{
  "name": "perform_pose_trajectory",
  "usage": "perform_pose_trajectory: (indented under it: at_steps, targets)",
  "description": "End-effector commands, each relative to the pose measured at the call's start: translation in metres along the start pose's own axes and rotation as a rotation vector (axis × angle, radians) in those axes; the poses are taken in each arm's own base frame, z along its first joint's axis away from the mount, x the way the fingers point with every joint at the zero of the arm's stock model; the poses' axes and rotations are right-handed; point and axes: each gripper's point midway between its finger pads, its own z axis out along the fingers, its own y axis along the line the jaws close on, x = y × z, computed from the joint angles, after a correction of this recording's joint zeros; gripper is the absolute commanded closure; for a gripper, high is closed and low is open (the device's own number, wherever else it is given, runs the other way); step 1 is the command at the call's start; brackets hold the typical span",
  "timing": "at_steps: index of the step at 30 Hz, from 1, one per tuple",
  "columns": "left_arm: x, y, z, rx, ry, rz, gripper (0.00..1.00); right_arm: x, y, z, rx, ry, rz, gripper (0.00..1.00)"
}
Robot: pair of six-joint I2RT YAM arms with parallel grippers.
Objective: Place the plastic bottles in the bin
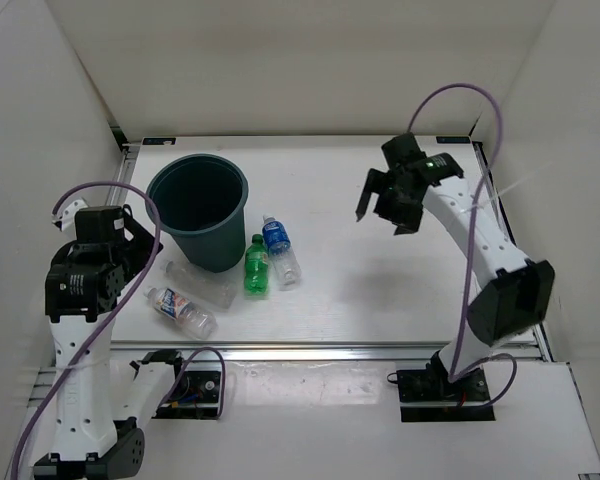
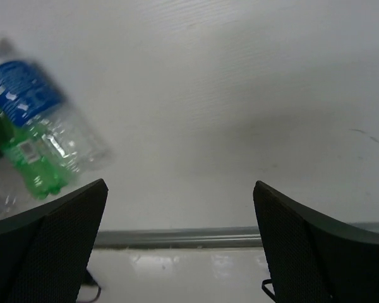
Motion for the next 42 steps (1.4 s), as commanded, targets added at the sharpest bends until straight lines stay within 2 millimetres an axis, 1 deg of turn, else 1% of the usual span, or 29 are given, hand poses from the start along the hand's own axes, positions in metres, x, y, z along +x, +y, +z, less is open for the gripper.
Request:
perform_pose_trajectory:
  at_steps: [1,2,4,5,8,9,10,11,13,14,16,17,19,20,22,24,28,29,30,32,33,34,36,37,38,39,40,41,42]
  targets:
    - [-0.004,0.008,-0.005,-0.039,-0.03,0.032,0.0,0.008,0.064,0.013,-0.261,0.156,-0.115,0.0]
    - [-0.004,0.008,-0.005,-0.04,-0.03,0.032,0.0,0.008,0.076,0.015,-0.294,0.173,-0.149,0.0]
    - [0.006,0.011,0.001,-0.056,0.003,0.067,0.0,0.002,0.096,0.026,-0.328,0.165,-0.226,0.0]
    - [0.01,0.011,0.003,-0.056,0.014,0.09,0.0,0.009,0.111,0.027,-0.375,0.17,-0.272,0.0]
    - [0.018,0.011,0.006,-0.05,0.035,0.139,0.0,0.009,0.136,0.042,-0.46,0.157,-0.327,0.0]
    - [0.019,0.009,0.005,-0.043,0.037,0.147,0.0,0.013,0.141,0.058,-0.461,0.199,-0.324,0.0]
    - [0.019,0.01,0.005,-0.042,0.037,0.158,0.0,0.008,0.151,0.057,-0.494,0.2,-0.327,0.0]
    - [0.019,0.009,0.003,-0.031,0.033,0.16,0.0,0.014,0.151,0.075,-0.476,0.249,-0.32,0.0]
    - [0.016,0.007,0.001,-0.022,0.023,0.155,0.0,0.015,0.154,0.087,-0.475,0.267,-0.328,0.0]
    - [0.016,0.007,0.001,-0.022,0.023,0.155,0.0,0.015,0.158,0.098,-0.481,0.279,-0.327,0.0]
    - [0.016,0.007,0.001,-0.022,0.023,0.155,0.0,0.015,0.166,0.105,-0.508,0.295,-0.327,0.0]
    - [0.02,0.008,0.003,-0.022,0.039,0.16,0.0,0.019,0.168,0.116,-0.514,0.324,-0.323,0.0]
    - [0.025,0.01,0.004,-0.026,0.06,0.177,0.0,0.014,0.178,0.119,-0.547,0.323,-0.326,0.0]
    - [0.026,0.01,0.004,-0.026,0.061,0.177,0.0,0.022,0.177,0.13,-0.546,0.359,-0.32,0.0]
    - [0.029,0.009,0.006,-0.03,0.081,0.184,0.0,0.03,0.19,0.131,-0.61,0.387,-0.332,0.0]
    - [0.029,0.009,0.006,-0.03,0.081,0.185,0.0,0.049,0.201,0.137,-0.634,0.435,-0.343,0.0]
    - [0.031,0.01,0.005,-0.029,0.093,0.188,0.0,0.071,0.217,0.146,-0.664,0.477,-0.36,0.0]
    - [0.031,0.011,0.003,-0.023,0.087,0.184,0.0,0.076,0.216,0.152,-0.665,0.501,-0.354,0.0]
    - [0.031,0.011,0.003,-0.023,0.087,0.184,0.0,0.082,0.223,0.148,-0.693,0.512,-0.359,0.0]
    - [0.029,0.008,0.001,-0.01,0.085,0.18,0.0,0.092,0.224,0.157,-0.699,0.541,-0.355,0.0]
    - [0.027,0.007,-0.001,-0.005,0.079,0.176,0.0,0.092,0.224,0.157,-0.699,0.541,-0.355,0.01]
    - [0.027,0.008,-0.001,-0.004,0.079,0.185,0.0,0.099,0.218,0.165,-0.68,0.564,-0.346,0.07]
    - [0.025,0.006,-0.003,0.002,0.071,0.181,0.0,0.105,0.215,0.169,-0.677,0.59,-0.339,0.13]
    - [0.025,0.007,-0.003,0.002,0.071,0.19,0.0,0.105,0.215,0.169,-0.677,0.59,-0.339,0.2]
    - [0.025,0.007,-0.003,0.002,0.071,0.19,0.0,0.112,0.208,0.174,-0.657,0.614,-0.33,0.25]
    - [0.025,0.007,-0.003,0.002,0.071,0.19,0.0,0.106,0.203,0.173,-0.64,0.595,-0.324,0.32]
    - [0.025,0.007,-0.003,0.002,0.071,0.19,0.0,0.102,0.203,0.162,-0.643,0.572,-0.331,0.35]
    - [0.023,0.008,-0.002,-0.007,0.063,0.191,0.0,0.095,0.197,0.158,-0.633,0.55,-0.331,0.37]
    - [0.02,0.008,-0.004,-0.009,0.051,0.187,0.0,0.094,0.183,0.156,-0.603,0.546,-0.314,0.4]
